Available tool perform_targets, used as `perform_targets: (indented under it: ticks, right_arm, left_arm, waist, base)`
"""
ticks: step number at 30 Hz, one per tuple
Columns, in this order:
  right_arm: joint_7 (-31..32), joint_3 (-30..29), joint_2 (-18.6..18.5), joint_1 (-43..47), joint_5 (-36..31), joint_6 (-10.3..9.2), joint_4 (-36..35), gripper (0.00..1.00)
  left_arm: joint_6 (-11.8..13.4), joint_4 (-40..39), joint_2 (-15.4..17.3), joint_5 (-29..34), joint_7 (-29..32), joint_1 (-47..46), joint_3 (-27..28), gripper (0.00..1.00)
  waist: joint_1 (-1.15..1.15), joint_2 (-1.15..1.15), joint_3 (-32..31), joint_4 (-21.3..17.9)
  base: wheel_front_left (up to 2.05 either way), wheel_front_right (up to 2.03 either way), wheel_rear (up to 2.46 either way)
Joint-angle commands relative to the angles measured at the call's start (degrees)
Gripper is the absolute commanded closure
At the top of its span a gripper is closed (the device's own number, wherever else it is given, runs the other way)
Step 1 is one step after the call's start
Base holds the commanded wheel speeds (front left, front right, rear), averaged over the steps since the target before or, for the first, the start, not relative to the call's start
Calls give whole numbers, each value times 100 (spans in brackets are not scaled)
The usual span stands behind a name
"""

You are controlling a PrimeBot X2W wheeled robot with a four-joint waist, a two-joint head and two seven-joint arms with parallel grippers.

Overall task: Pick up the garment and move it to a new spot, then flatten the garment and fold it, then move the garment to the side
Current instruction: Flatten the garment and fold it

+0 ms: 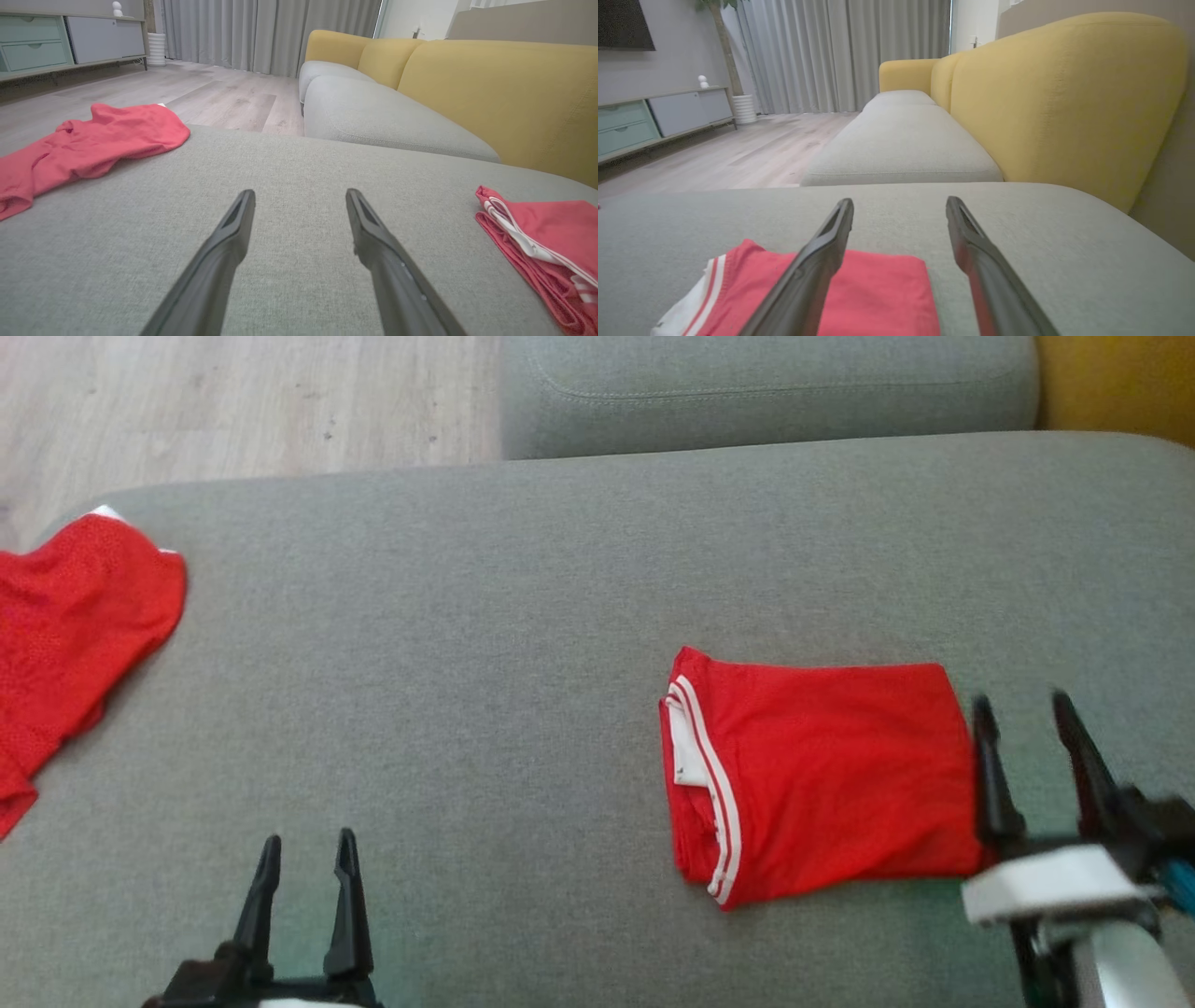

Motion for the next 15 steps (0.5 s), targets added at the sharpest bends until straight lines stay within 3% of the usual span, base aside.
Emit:
perform_targets:
  ticks: [1,15]
  right_arm:
    - [-60,-4,-49,127,20,42,-274,0]
    - [-61,-75,39,818,-6,42,-294,0]
  left_arm:
    - [-41,-58,-9,66,-55,-83,184,0]
    - [-206,363,-9,239,-55,-76,299,0]
  waist:
    - [1,0,-14,36]
    - [1,0,-180,71]
  base:
    - [0,0,0]
    - [0,0,0]
